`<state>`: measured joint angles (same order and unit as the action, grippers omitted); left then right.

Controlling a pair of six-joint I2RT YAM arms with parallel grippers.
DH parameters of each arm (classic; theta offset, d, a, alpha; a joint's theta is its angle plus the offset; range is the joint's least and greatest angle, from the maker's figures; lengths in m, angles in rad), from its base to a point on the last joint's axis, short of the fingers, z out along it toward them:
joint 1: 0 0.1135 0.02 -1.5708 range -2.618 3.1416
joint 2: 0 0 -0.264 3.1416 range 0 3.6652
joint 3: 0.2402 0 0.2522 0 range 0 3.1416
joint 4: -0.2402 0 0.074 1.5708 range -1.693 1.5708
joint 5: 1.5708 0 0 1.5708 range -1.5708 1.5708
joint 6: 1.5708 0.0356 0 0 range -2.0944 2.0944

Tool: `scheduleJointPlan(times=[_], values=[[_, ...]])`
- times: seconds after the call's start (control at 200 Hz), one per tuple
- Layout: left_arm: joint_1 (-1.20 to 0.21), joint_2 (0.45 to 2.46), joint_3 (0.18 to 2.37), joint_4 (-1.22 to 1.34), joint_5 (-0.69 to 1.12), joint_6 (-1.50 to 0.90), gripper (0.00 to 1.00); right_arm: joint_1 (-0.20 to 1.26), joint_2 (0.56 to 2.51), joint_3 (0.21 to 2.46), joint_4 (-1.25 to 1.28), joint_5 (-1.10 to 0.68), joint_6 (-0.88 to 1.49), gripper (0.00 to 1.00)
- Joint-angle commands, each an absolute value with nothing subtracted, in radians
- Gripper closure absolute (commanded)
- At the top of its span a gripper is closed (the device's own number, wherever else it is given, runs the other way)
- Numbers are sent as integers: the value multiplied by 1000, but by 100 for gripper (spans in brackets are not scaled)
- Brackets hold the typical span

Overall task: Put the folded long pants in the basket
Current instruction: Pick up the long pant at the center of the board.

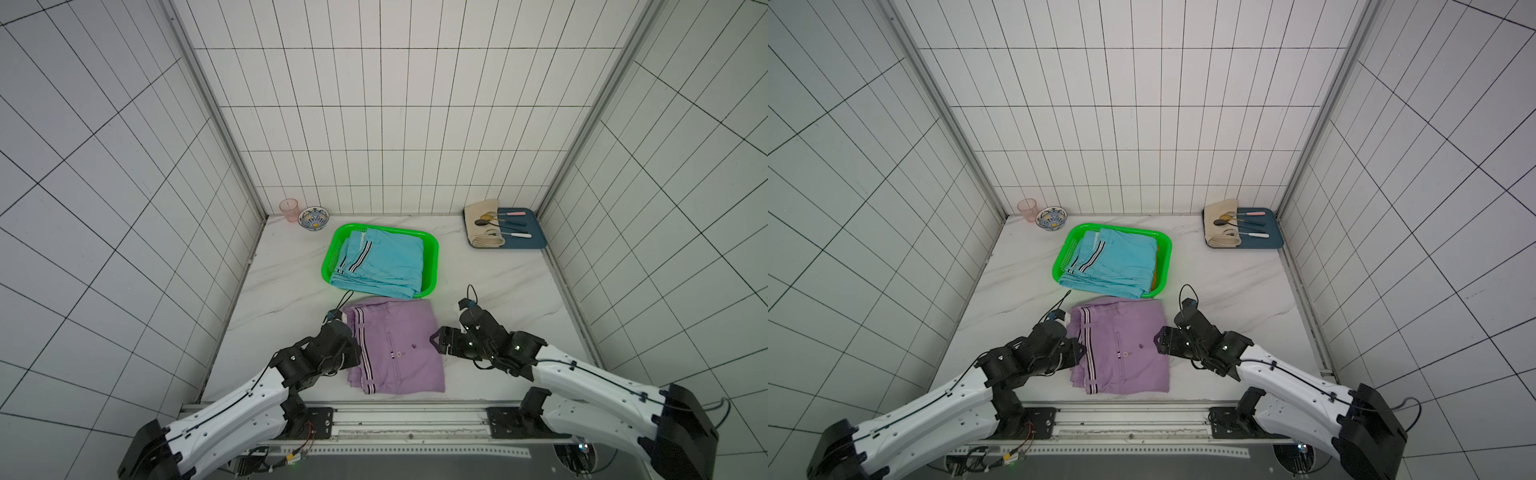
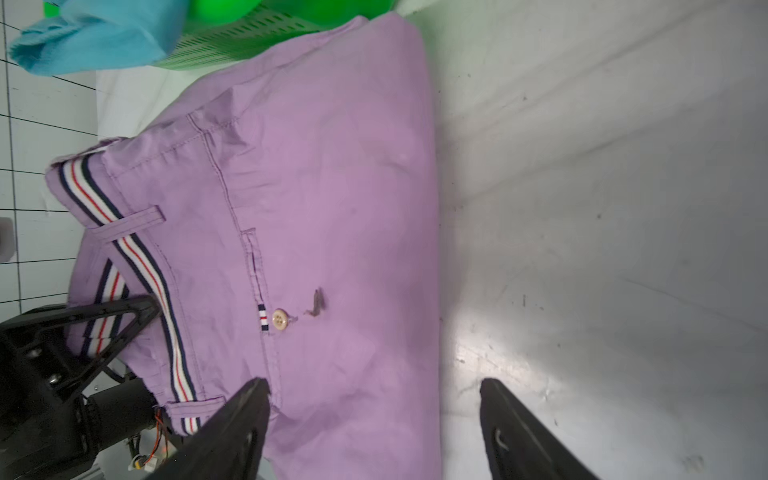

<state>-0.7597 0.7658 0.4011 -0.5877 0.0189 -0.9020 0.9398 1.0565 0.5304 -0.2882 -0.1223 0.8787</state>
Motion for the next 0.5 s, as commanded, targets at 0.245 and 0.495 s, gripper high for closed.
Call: scheduleJointPlan(times=[0.245,0.495], values=[[-695,796,426,-630,69,-837,100,918,1367,559,-84,-207,797,29],[-677,796,498,-745,73,-830,100,923,1298,567,-111,-233,810,100]])
